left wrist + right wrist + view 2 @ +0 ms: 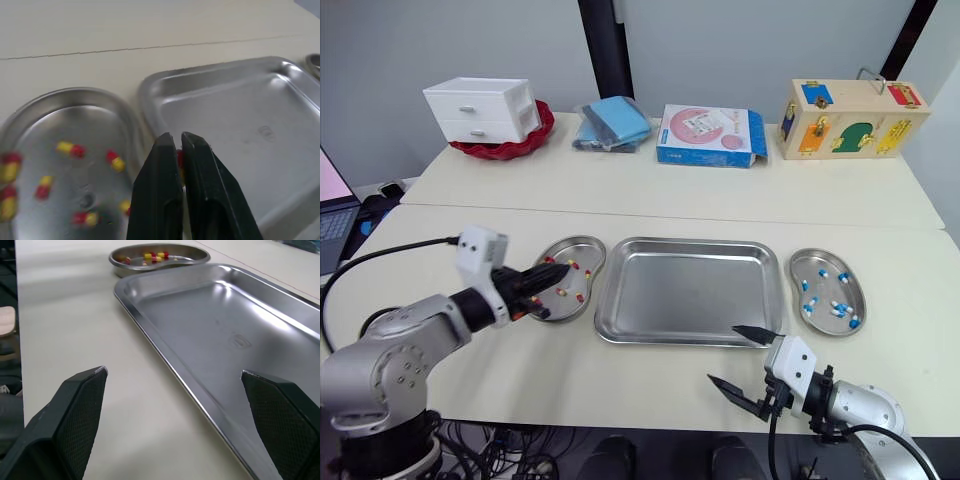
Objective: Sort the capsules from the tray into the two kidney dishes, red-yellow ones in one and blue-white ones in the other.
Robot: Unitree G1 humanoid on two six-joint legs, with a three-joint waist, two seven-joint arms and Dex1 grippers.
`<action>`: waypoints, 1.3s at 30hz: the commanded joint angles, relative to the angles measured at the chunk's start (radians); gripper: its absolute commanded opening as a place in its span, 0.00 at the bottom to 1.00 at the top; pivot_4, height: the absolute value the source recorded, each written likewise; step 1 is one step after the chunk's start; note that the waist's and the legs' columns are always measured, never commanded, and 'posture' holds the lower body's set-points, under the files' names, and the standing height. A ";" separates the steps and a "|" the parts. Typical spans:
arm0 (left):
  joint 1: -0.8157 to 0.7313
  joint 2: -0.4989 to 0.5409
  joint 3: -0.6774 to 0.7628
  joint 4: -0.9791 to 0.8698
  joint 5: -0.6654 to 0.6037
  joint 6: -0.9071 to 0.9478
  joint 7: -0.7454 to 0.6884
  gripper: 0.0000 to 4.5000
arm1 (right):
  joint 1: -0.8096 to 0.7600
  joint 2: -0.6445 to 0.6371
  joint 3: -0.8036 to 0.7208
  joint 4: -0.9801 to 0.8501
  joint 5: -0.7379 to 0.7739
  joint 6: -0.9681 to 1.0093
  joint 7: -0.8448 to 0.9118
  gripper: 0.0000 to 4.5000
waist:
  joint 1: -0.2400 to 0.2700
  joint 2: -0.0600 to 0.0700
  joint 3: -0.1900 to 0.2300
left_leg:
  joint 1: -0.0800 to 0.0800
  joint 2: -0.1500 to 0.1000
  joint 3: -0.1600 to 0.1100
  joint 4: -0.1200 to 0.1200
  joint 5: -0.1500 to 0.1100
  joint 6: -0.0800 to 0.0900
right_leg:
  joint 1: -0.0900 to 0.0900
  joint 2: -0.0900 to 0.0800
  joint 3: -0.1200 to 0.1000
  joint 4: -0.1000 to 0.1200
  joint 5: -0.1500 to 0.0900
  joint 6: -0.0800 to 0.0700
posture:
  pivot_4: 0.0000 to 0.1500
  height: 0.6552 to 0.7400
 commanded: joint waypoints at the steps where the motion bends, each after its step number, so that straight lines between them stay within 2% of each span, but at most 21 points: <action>1: 0.043 0.013 0.062 -0.040 -0.003 -0.045 0.056 0.00 | -0.029 -0.003 0.004 0.003 0.025 -0.013 0.026 1.00 | 0.002 0.000 0.000 | 0.000 0.000 0.000 0.000 0.000 0.000 | 0.000 0.000 0.000 0.000 0.000 0.000 | 1.00 1.00; 5: 0.060 0.014 0.057 -0.015 0.016 -0.096 0.117 0.00 | -0.055 0.002 0.010 0.013 0.027 -0.006 0.030 1.00 | 0.001 -0.001 0.000 | 0.000 0.000 0.000 0.000 0.000 0.000 | 0.000 0.000 0.000 0.000 0.000 0.000 | 1.00 1.00; 11: 0.019 0.023 0.013 0.035 -0.023 -0.140 0.117 0.00 | -0.066 0.006 0.012 0.013 0.026 0.001 0.025 1.00 | -0.001 -0.001 0.000 | 0.000 0.000 0.000 0.000 0.000 0.000 | 0.000 0.000 0.000 0.000 0.000 0.000 | 1.00 1.00; 14: 0.002 0.032 0.009 0.071 -0.022 -0.167 0.124 0.17 | -0.056 0.006 0.006 0.004 0.026 0.007 0.016 1.00 | -0.001 -0.001 0.000 | 0.000 0.000 0.000 0.000 0.000 0.000 | 0.000 0.000 0.000 0.001 0.000 0.000 | 1.00 1.00; 25: 0.011 0.059 -0.012 0.064 -0.082 -0.182 0.111 0.93 | -0.038 0.010 0.011 -0.026 0.023 0.027 -0.010 1.00 | -0.004 -0.001 0.000 | 0.000 0.000 0.000 0.000 0.000 0.000 | 0.000 0.000 0.000 0.000 0.000 0.000 | 1.00 1.00; 32: 0.047 0.078 -0.016 0.053 -0.094 -0.211 0.103 0.93 | -0.044 0.006 0.006 -0.027 0.025 0.036 -0.016 1.00 | -0.004 -0.001 0.000 | 0.000 0.000 0.000 0.000 0.000 0.000 | 0.000 0.000 0.000 0.000 0.000 0.000 | 1.00 1.00; 39: 0.188 0.112 -0.006 0.043 -0.049 -0.406 0.031 0.93 | -0.018 -0.011 -0.045 -0.045 0.039 0.041 -0.020 1.00 | -0.004 -0.001 0.000 | 0.000 0.000 0.000 -0.001 0.000 0.000 | -0.001 0.000 0.000 0.000 0.000 0.000 | 1.00 1.00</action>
